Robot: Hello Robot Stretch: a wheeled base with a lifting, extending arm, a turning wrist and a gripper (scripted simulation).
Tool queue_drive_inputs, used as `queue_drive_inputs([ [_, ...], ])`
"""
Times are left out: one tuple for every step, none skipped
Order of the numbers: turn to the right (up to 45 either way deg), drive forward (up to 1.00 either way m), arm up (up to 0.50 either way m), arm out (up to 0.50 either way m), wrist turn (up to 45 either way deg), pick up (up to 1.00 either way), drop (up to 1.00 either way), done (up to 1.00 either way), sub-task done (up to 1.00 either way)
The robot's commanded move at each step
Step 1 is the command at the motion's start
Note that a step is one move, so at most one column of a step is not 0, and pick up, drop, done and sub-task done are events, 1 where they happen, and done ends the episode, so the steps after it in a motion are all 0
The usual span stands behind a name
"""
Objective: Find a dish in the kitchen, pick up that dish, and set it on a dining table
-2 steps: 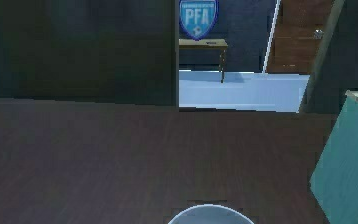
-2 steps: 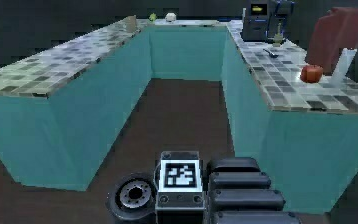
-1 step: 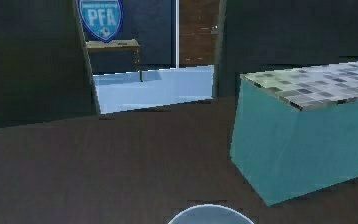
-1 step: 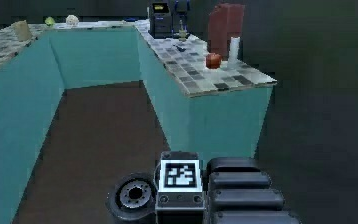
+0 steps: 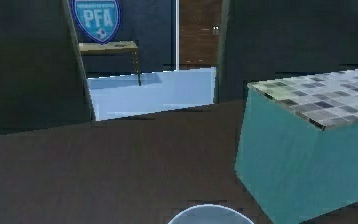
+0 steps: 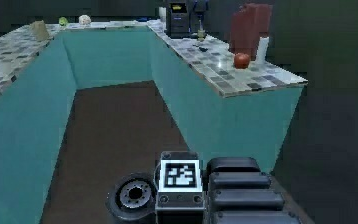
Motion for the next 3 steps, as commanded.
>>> queue_drive_inputs([
  [-45.0, 0.0, 0.0, 0.0, 0.0, 0.0, 0.0, 0.0, 0.0],
  [-39.0, 0.0, 0.0, 0.0, 0.0, 0.0, 0.0, 0.0, 0.0],
  [0.0, 0.8, 0.0, 0.0, 0.0, 0.0, 0.0, 0.0, 0.0],
])
